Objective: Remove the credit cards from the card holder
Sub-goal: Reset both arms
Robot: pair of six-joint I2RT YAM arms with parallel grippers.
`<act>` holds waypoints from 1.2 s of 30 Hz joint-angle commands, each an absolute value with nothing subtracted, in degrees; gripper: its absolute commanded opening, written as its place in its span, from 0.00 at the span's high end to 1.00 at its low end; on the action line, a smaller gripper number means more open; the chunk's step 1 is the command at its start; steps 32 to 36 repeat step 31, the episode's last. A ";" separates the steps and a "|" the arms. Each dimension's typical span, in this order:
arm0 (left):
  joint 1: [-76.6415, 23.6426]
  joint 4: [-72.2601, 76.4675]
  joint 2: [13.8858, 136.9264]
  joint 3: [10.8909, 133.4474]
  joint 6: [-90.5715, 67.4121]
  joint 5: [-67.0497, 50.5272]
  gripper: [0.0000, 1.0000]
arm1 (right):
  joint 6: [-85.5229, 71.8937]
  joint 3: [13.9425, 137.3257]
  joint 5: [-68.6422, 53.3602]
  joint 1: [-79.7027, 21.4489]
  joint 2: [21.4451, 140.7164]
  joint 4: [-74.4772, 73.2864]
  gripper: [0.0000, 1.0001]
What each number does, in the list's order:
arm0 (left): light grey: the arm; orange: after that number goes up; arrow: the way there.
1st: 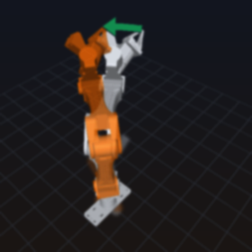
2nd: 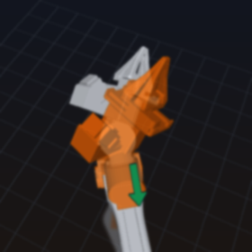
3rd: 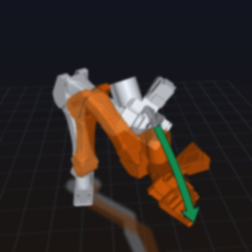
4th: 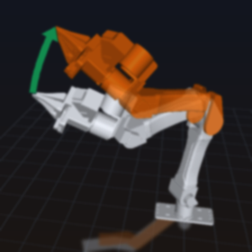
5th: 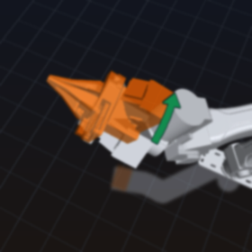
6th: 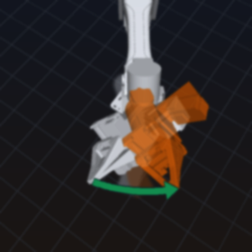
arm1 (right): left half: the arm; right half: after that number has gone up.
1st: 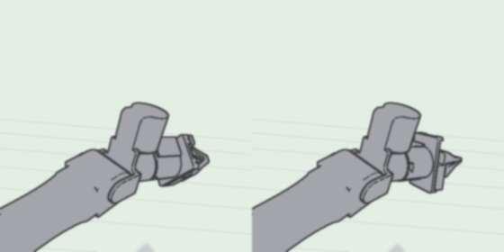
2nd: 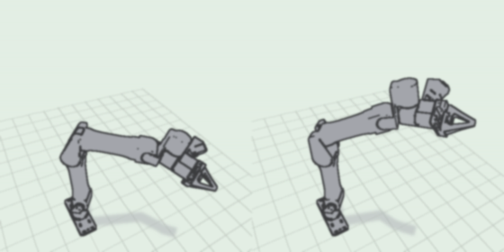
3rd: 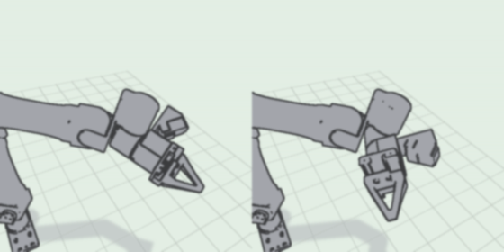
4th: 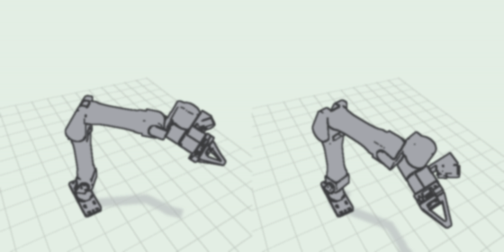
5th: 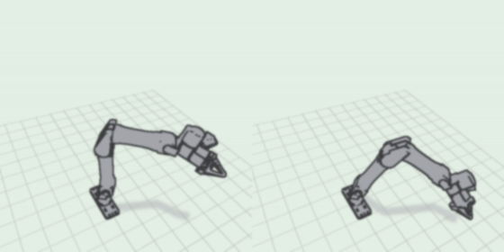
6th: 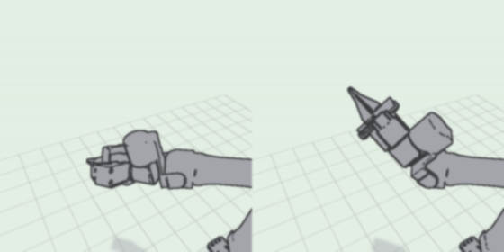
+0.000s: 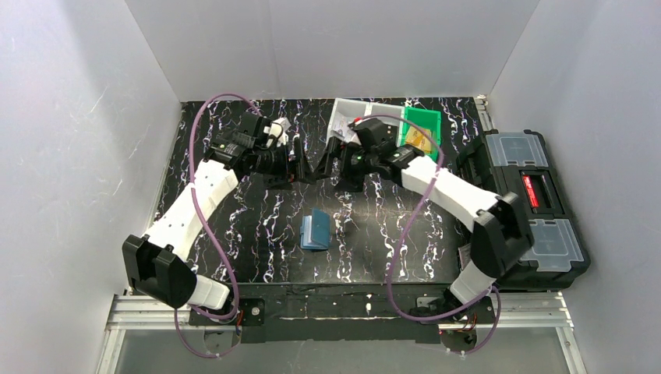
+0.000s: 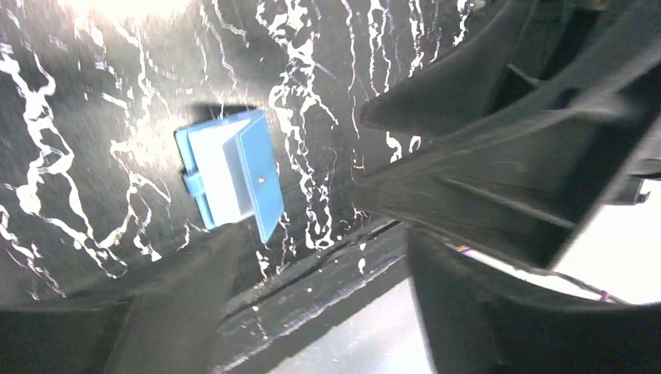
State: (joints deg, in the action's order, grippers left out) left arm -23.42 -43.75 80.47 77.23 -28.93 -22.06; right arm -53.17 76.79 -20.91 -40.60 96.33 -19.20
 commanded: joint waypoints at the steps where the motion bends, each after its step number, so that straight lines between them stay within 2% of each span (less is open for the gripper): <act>1: -23.24 -42.92 79.11 81.17 -28.41 -24.15 0.08 | -49.48 75.30 -17.72 -38.90 87.59 -23.10 0.02; 2: -23.24 -42.75 79.06 81.46 -28.36 -23.89 0.03 | -48.82 74.71 -16.40 -38.66 85.77 -23.87 0.02; 3: -23.24 -42.63 79.02 81.71 -28.23 -23.78 0.02 | -48.02 74.10 -14.74 -38.43 84.12 -24.65 0.02; 14: -23.25 -41.09 76.03 81.08 -26.47 -18.62 0.02 | -44.65 65.68 -4.01 -37.88 68.89 -25.57 0.02; 36: -23.24 -41.05 73.45 78.06 -25.47 -15.50 0.02 | -44.59 63.97 -4.39 -37.79 67.50 -24.95 0.02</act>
